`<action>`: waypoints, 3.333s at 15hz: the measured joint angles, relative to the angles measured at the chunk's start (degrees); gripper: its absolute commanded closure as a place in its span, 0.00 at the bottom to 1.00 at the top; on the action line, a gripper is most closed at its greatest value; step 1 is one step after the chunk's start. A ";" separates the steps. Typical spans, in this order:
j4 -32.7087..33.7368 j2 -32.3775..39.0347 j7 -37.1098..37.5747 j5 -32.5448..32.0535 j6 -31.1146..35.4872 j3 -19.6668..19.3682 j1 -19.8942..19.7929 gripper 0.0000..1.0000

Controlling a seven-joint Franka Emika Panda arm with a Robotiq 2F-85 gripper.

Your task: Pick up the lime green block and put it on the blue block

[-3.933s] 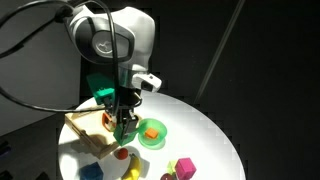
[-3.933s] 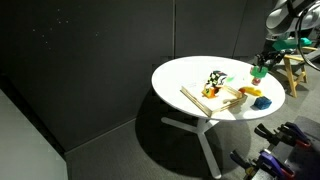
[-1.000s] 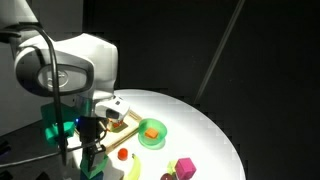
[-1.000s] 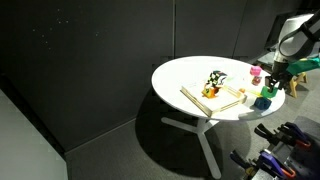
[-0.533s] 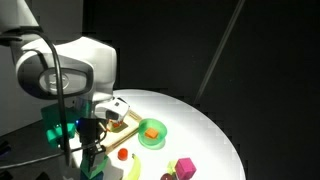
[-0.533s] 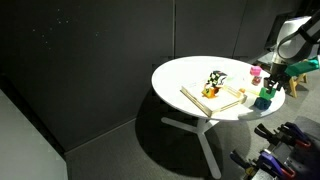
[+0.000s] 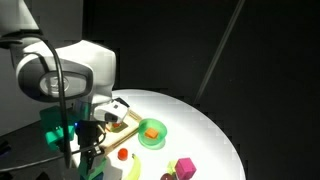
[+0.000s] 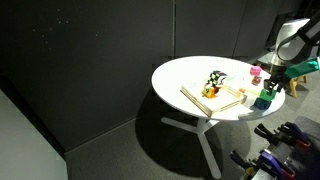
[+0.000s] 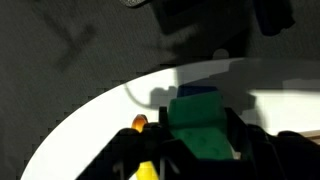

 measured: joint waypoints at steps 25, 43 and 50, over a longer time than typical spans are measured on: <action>-0.17 -8.33 -1.22 2.73 -6.50 1.40 0.28 0.00; -2.13 -27.78 -12.44 12.24 -27.30 5.79 4.20 0.00; -5.50 -35.70 -10.41 11.17 -28.69 8.06 4.08 0.00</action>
